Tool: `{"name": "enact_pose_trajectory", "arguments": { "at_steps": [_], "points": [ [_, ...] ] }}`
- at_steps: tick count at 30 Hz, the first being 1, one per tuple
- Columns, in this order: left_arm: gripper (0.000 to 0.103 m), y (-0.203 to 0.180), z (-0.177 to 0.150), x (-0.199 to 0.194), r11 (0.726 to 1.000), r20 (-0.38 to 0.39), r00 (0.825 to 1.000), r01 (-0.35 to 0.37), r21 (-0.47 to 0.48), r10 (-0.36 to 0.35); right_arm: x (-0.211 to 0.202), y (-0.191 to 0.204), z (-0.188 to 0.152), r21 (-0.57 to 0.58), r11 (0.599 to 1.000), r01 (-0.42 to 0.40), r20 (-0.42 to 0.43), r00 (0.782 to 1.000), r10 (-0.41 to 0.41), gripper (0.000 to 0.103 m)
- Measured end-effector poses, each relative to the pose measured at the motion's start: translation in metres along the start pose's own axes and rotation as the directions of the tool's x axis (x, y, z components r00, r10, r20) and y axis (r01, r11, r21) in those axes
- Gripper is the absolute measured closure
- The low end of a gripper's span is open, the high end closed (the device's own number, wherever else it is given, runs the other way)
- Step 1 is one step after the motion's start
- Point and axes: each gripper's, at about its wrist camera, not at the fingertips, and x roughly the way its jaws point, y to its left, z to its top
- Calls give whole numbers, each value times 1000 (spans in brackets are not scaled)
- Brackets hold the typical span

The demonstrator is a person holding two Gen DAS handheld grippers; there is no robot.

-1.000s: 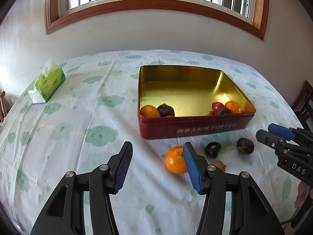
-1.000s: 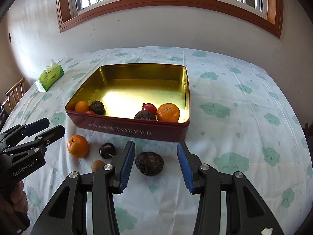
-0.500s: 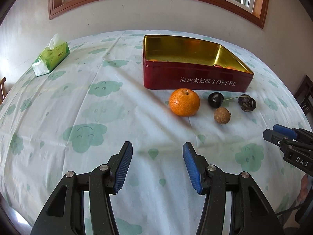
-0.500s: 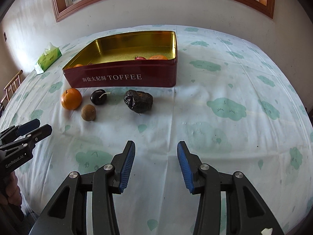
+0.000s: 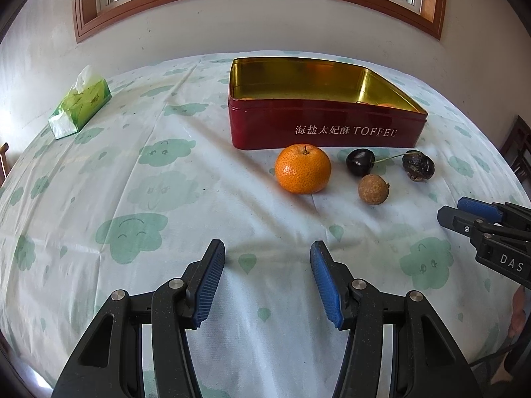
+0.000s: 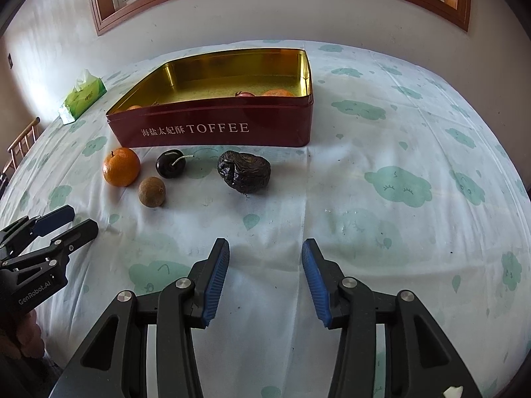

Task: Organize fruits
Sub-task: 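Withdraw both open tools from the tin back over the table, then move the right tool to another dark dried fruit and close on it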

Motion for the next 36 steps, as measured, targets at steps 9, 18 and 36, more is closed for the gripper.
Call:
{"name": "enact_pose_trajectory", "arguments": {
  "at_steps": [9, 18, 36],
  "points": [
    [48, -4, 6, 5, 1000, 6, 1000, -1, 9, 1, 5, 4, 6, -14, 1000, 6, 9, 1000, -6, 57],
    [48, -10, 14, 12, 1000, 1, 1000, 2, 13, -2, 16, 12, 17, -41, 999, 22, 19, 1000, -21, 57],
    [48, -12, 28, 23, 1000, 2, 1000, 12, 6, -12, 33, 21, 40, -66, 998, 24, 25, 999, -22, 58]
  ]
}}
